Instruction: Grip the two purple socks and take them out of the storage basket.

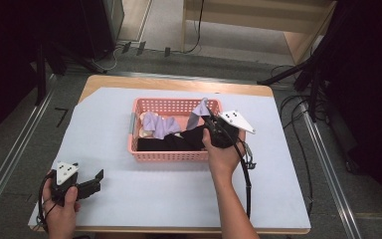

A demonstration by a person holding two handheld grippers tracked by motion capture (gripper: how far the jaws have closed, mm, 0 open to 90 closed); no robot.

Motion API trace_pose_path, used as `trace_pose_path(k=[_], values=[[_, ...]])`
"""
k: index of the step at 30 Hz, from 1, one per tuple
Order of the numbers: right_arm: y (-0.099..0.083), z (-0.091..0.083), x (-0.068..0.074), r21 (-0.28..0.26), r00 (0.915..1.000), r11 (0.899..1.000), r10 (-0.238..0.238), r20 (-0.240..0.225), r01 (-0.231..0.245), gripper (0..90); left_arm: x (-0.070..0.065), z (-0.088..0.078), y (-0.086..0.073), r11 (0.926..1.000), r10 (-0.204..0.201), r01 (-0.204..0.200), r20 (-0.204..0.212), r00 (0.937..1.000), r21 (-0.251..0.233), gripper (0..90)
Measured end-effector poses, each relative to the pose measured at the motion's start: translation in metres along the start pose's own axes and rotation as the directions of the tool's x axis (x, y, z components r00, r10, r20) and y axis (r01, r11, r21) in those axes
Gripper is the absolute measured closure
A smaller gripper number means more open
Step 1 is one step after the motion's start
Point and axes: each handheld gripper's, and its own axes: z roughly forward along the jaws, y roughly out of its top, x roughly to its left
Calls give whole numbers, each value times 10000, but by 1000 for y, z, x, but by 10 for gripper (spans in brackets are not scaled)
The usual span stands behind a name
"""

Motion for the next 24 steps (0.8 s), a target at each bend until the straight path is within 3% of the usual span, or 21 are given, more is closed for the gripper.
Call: trace_pose_path(k=[13,24], values=[[20,-22,-18,-1045,9997,9943,208,139,-193,843,0,0,0,10000,51,-51,-25,10000,-56,143],[31,-48,-48,-1509,9962,9882,398,777,-277,842,0,0,0,10000,17,-18,-46,10000,-74,143]])
